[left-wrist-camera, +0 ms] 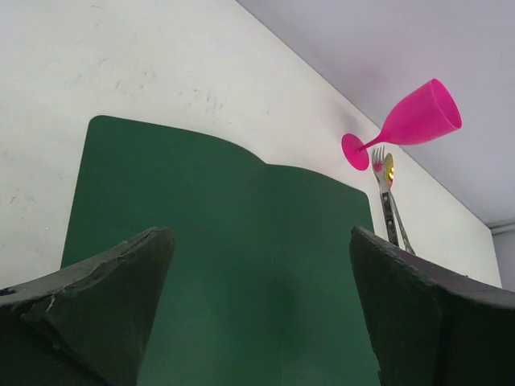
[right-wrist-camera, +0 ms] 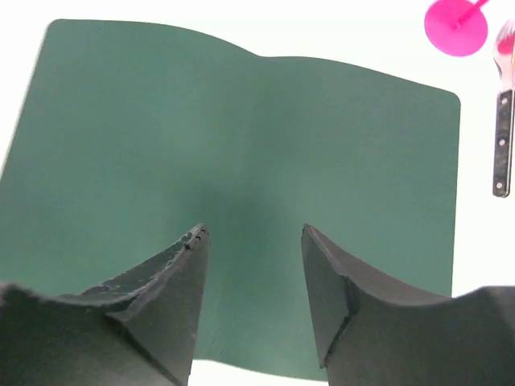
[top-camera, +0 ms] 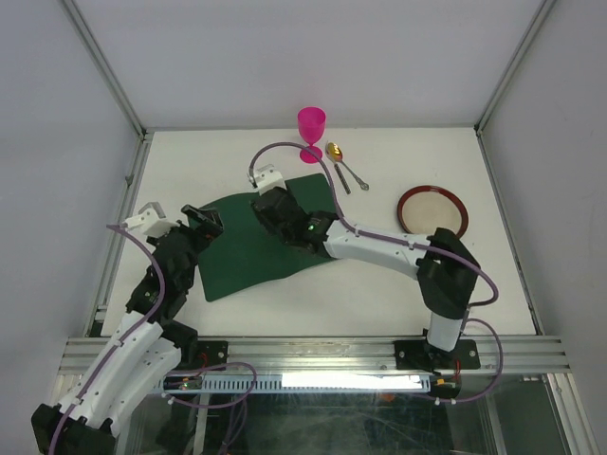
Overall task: Set the dinner table for one person
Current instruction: Move the napkin to the center of the board.
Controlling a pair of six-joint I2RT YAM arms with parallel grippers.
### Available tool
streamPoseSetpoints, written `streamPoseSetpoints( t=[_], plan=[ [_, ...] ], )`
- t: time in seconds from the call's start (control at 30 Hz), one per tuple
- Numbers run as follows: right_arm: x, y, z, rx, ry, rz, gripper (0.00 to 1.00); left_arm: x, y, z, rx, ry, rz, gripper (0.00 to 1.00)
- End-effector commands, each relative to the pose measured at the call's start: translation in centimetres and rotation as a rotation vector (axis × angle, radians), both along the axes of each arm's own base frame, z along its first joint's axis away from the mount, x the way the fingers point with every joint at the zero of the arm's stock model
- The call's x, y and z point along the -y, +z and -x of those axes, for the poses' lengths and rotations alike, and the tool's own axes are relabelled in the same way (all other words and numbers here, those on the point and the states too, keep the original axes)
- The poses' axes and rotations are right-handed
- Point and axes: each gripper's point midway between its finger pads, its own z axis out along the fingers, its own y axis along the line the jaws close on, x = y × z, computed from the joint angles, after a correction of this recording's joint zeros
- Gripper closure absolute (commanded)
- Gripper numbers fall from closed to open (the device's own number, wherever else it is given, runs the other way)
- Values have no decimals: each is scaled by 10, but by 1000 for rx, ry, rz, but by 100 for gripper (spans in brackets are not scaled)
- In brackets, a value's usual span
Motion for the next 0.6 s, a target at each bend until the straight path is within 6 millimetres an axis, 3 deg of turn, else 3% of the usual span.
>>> streamPoseSetpoints(
  t=[0.0,0.2,0.37,0.5,0.57],
  plan=[
    [-3,-10,-45,-8,-64,-85,52,20,17,-17,102,-64,87,5],
    [1,-46,-88,-45,-116,-41,67,50,-15,-38,68,-154,154,9],
    [5,-65,-110,-71,-138,-26,78,71,-27,-50,67,-212,177,24],
    [-1,-63,-118,-80,-122,-50,82,88,-25,-59,85,-254,187,65],
    [-7,-69,-119,-98,-108,-44,85,99,-25,-64,84,-275,188,79]
  ],
)
